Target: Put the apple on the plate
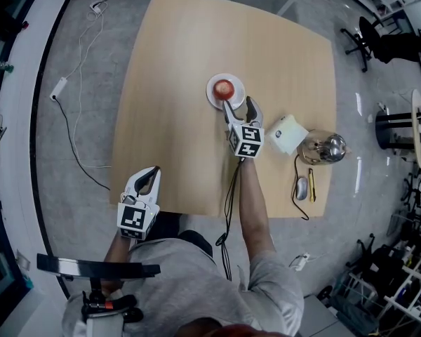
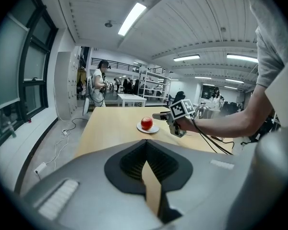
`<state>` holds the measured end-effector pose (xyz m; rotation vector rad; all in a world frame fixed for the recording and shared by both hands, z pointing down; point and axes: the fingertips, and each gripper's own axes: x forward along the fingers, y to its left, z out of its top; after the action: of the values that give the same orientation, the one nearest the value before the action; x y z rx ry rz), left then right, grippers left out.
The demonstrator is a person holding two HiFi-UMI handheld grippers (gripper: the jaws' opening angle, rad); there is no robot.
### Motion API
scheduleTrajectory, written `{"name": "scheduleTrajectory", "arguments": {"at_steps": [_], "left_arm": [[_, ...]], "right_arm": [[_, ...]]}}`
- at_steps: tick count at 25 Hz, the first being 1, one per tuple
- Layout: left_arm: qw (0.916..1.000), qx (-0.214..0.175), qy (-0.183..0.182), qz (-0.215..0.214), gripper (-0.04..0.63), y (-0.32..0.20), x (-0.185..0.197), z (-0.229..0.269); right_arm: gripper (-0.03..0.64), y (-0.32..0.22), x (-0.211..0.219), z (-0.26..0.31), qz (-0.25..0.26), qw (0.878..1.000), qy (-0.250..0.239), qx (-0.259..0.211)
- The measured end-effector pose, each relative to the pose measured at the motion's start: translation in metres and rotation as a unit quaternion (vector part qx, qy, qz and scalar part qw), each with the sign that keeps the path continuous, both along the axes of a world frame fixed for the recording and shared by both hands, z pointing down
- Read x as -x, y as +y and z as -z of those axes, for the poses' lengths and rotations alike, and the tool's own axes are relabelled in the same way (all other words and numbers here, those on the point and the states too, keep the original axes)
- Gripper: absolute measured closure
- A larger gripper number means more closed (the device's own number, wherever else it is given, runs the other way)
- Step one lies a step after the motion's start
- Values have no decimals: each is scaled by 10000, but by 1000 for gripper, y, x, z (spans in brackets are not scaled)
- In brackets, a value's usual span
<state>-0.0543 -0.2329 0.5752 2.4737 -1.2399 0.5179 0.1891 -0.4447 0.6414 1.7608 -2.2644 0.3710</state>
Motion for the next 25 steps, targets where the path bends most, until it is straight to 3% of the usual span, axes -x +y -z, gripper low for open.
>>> {"name": "scheduleTrajectory", "arguments": {"at_steps": [25], "left_arm": [[9986, -517, 85, -18, 575, 78, 5, 49]], "right_arm": [[385, 124, 2, 107, -102, 9967, -130, -796]]}}
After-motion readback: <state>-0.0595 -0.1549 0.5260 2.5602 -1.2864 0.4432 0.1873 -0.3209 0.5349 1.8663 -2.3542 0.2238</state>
